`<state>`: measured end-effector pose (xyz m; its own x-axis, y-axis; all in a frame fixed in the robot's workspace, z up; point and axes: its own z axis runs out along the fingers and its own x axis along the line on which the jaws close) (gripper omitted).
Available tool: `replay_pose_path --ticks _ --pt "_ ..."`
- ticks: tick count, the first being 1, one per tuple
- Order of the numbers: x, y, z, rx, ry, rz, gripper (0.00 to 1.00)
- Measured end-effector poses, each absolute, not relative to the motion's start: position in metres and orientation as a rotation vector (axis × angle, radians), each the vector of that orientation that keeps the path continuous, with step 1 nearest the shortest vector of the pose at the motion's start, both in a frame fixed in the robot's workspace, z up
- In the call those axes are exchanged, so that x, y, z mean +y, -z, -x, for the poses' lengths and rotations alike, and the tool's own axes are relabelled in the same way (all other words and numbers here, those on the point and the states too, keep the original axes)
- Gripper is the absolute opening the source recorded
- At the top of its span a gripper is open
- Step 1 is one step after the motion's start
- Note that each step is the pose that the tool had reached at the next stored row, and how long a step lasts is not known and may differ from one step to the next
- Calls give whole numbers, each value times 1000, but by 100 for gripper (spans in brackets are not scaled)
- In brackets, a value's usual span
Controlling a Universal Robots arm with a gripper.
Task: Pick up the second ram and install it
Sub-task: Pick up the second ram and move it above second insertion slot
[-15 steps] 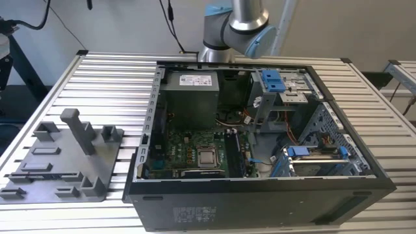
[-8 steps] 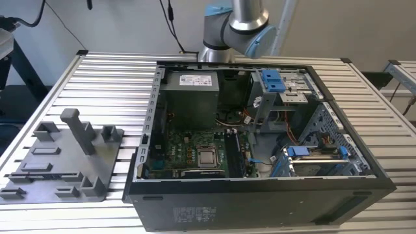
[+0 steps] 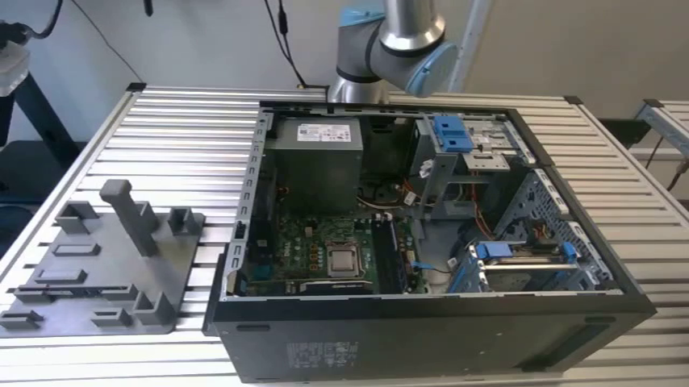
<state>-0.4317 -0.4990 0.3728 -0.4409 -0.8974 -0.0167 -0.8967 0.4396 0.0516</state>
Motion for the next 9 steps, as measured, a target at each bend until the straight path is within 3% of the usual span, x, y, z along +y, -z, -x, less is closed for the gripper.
replay_pose_path --ticks 9 --pt "-499 -372 432 -2506 80 -1865 11"
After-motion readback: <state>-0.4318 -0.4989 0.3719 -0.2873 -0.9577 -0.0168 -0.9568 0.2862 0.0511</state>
